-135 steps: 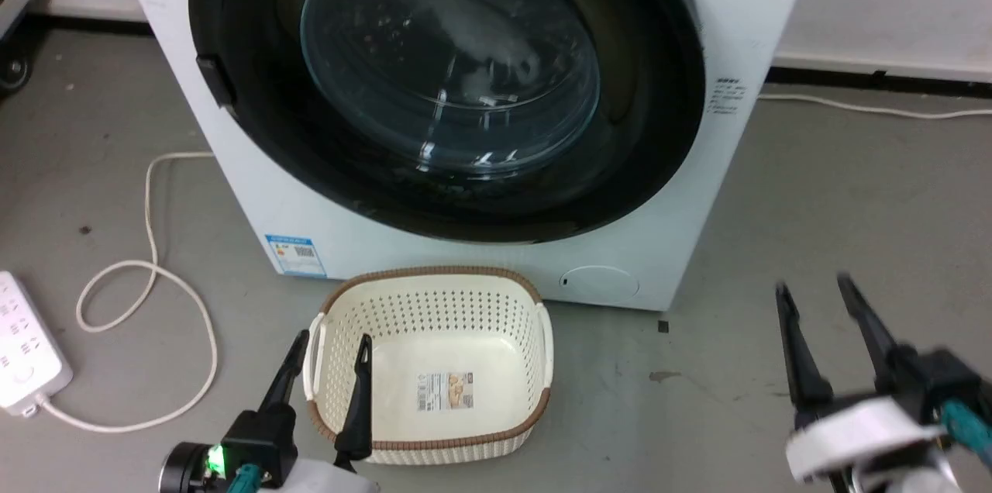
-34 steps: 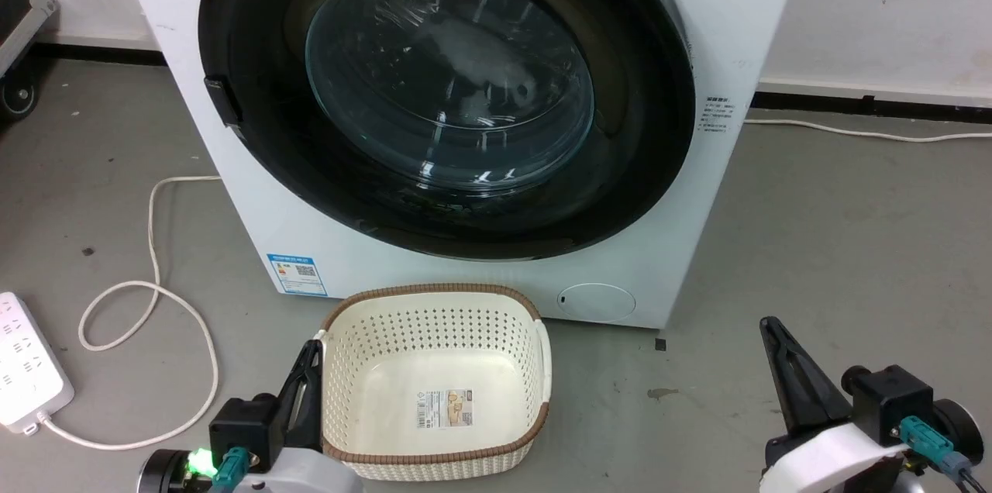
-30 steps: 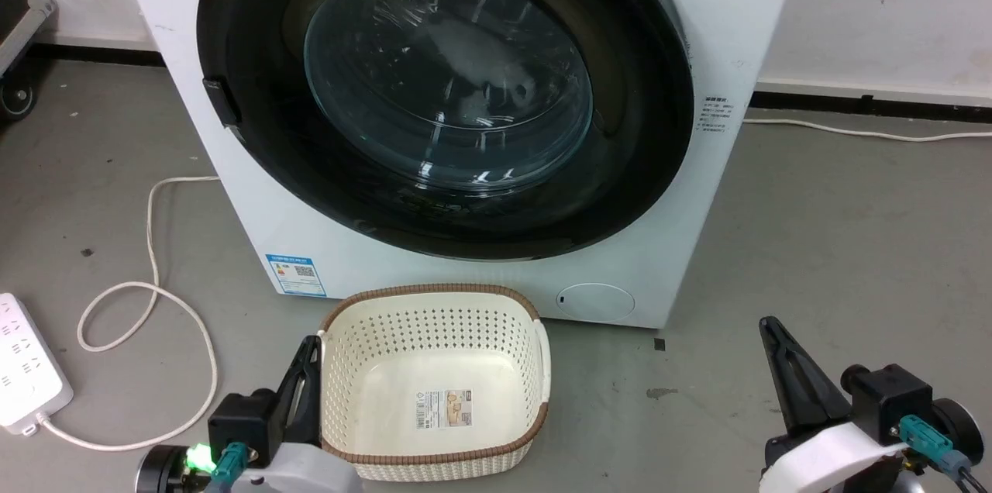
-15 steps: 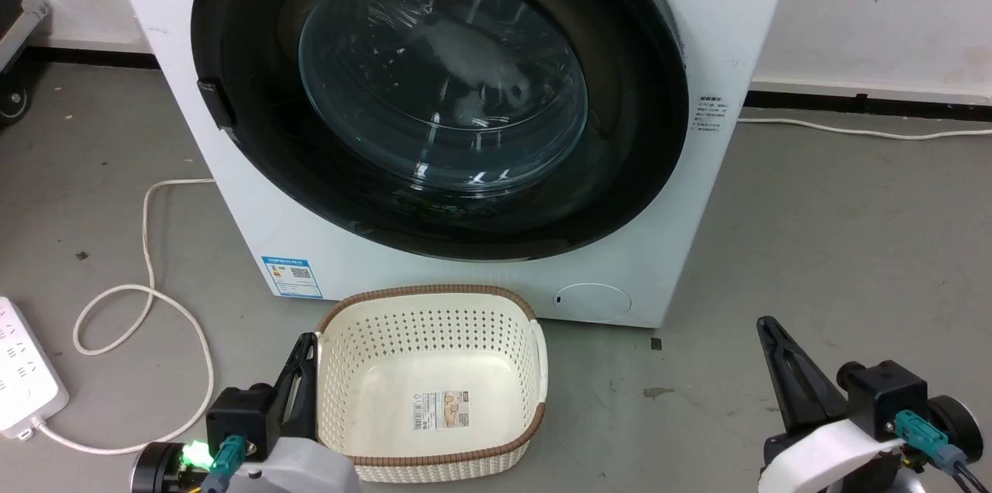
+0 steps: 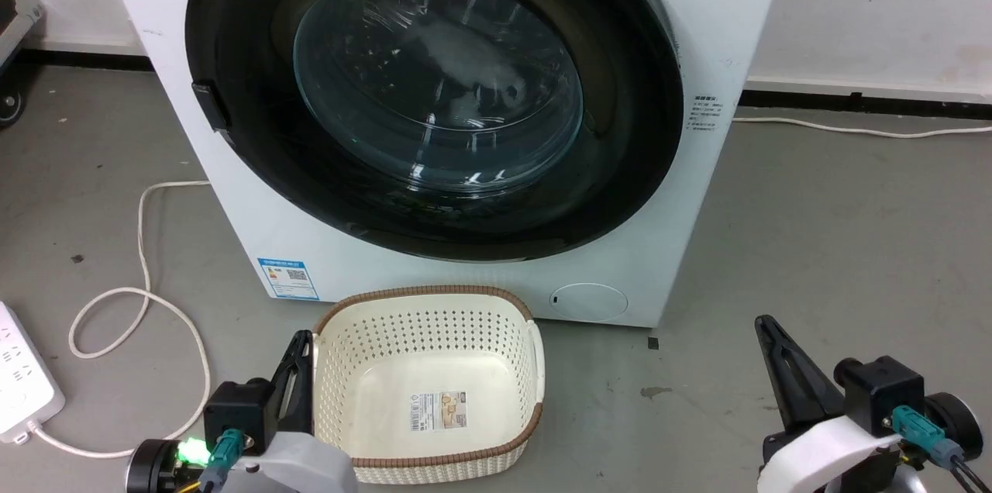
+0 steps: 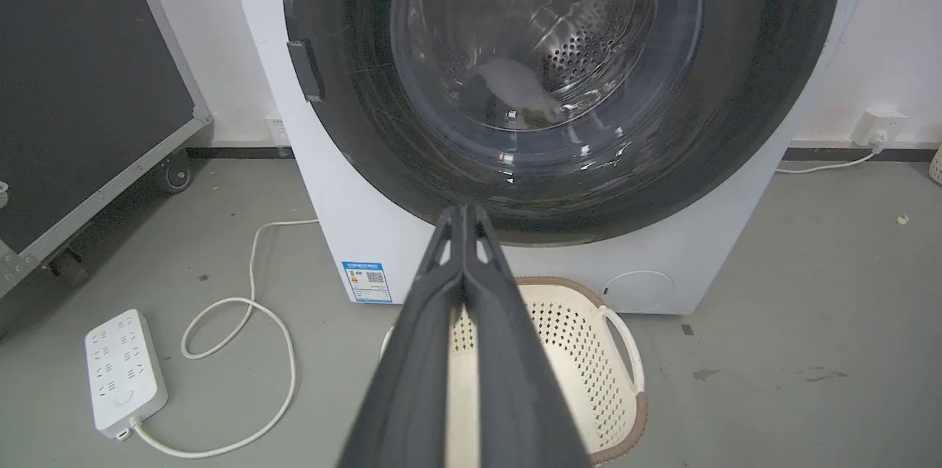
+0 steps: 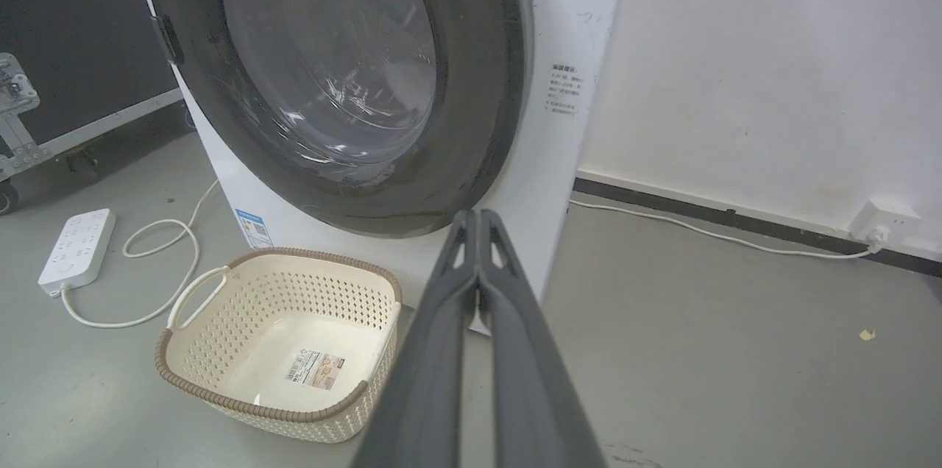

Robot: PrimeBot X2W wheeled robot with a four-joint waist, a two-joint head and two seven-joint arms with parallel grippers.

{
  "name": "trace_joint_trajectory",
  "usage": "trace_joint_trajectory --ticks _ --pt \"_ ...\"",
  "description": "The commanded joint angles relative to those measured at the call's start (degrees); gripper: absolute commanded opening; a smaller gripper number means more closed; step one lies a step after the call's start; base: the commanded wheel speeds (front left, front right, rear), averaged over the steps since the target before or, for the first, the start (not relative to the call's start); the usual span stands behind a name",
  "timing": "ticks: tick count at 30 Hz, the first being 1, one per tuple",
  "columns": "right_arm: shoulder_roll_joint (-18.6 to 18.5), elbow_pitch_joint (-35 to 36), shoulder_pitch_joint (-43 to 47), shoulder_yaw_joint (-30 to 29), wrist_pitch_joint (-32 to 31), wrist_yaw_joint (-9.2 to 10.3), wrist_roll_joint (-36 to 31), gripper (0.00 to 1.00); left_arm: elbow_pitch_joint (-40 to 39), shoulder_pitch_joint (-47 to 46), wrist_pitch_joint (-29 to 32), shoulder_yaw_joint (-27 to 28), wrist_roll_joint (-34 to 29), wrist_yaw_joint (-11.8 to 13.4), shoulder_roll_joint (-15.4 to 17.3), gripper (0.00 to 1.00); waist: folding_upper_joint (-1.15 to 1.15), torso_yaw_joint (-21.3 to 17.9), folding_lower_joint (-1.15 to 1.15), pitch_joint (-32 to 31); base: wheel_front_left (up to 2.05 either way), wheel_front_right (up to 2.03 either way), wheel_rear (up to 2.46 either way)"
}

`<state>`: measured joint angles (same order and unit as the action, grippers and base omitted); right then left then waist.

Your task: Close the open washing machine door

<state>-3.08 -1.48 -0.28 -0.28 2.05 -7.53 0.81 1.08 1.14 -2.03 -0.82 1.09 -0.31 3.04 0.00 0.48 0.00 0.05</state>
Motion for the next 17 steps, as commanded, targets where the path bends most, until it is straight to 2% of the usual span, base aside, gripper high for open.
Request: trace_joint_trajectory --ticks 1,17 --pt "0.2 0.5 0.2 0.1 -0.3 0.04 -0.4 0.0 -0.3 -0.8 0.3 0.3 -0.5 0.2 0.0 0.0 0.0 0.0 0.0 0.0 0.0 0.0 0.0" --pt "0.2 1.5 0.3 0.3 -2.0 0.04 -0.8 0.0 -1.1 -1.1 2.0 0.8 -1.1 0.3 -0.2 0.0 0.0 -0.5 0.0 -0.1 0.0 0.0 0.0"
